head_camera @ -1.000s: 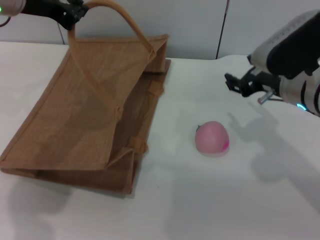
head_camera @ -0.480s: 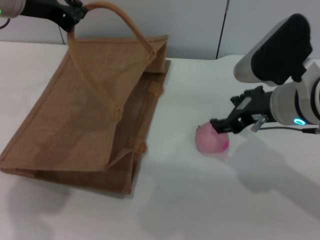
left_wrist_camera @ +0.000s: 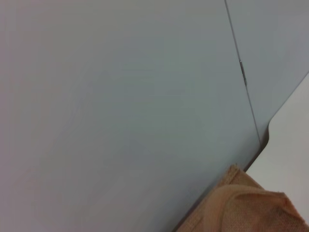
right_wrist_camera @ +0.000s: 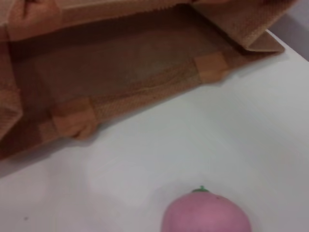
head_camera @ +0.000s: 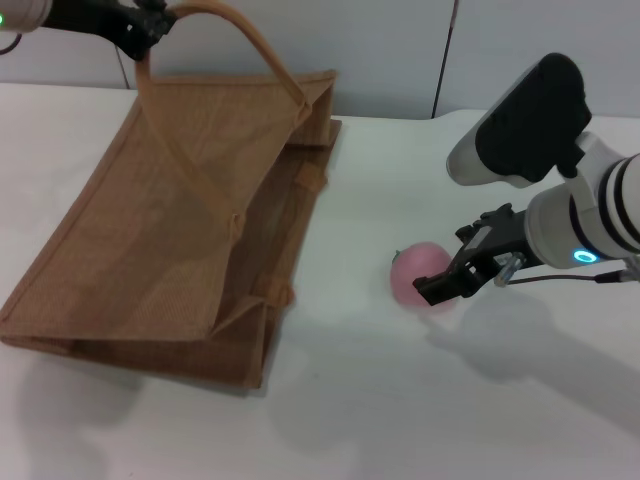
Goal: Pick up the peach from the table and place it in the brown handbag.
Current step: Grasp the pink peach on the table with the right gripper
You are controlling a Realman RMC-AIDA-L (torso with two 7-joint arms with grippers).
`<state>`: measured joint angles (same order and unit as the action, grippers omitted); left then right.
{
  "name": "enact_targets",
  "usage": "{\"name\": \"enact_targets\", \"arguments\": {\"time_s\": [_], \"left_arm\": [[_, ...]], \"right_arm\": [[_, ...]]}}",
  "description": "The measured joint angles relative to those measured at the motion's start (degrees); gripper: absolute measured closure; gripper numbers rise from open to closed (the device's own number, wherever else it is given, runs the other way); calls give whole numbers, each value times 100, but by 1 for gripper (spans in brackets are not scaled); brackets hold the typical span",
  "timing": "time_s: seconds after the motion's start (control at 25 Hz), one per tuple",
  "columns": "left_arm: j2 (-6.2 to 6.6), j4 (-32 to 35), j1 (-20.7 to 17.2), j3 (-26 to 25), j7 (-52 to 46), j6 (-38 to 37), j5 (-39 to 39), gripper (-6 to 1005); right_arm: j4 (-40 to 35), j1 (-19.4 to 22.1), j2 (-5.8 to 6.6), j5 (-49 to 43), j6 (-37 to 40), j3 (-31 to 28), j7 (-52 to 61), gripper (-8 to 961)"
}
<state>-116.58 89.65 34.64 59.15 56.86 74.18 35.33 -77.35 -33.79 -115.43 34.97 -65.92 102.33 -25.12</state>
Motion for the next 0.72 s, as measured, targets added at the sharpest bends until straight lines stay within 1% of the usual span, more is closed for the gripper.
{"name": "enact_targets", "arguments": {"time_s": [0.16,0.4,0.72], "left_arm": [[-4,14,29,11,0,10,10,889],[-11,29,54,34,-9,15,30,889],[-23,17,99,52,-18,18,39,889]], "right_arm": [[240,-106,-17,110,46,22,-85,62],[903,-376,-24,429,217,27,-300,63],[1023,-488,-23,439,327,-9,-318,65]]}}
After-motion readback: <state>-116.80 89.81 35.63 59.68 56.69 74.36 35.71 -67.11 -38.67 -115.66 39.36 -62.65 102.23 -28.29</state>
